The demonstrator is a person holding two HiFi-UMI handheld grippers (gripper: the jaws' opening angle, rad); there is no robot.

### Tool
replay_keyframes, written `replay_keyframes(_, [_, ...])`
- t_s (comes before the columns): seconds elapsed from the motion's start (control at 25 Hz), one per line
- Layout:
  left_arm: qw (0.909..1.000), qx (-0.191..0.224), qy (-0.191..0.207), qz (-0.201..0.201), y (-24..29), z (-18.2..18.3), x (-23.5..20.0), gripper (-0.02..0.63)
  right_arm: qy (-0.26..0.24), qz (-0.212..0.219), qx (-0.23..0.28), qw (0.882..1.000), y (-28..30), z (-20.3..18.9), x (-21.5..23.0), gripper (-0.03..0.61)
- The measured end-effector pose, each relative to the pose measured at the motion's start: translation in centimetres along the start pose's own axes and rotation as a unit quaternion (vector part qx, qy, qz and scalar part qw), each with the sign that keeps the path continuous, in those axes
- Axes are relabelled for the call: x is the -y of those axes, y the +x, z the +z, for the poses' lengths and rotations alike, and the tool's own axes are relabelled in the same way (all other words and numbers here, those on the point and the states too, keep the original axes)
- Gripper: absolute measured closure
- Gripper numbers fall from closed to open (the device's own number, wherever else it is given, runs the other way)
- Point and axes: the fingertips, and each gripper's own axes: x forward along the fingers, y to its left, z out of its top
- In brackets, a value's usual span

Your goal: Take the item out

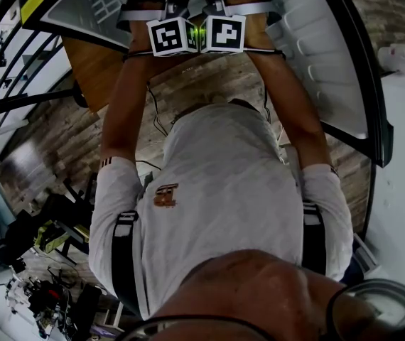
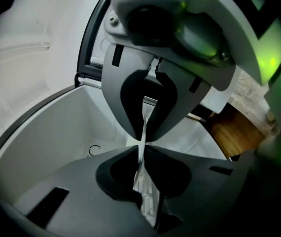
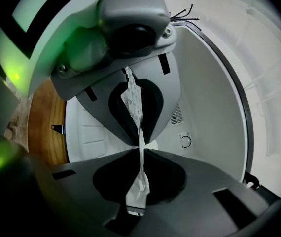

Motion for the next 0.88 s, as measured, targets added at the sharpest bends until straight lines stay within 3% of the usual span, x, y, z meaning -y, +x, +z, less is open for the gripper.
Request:
replay_keyframes(0.28, [0.9995, -0.002, 0.01, 0.029, -2.2, 1.2, -0.5, 0.563, -0.017, -0.017, -0.002, 1.0, -2.2, 0.0, 0.3, 0.533])
replay_keyframes(0.88, [0.9986, -0.013, 0.022, 0.046, -7.9, 3.9, -0.7, 0.565, -0.015, -0.023, 0.033, 0.999, -8.4, 2.4, 0.6, 0.532])
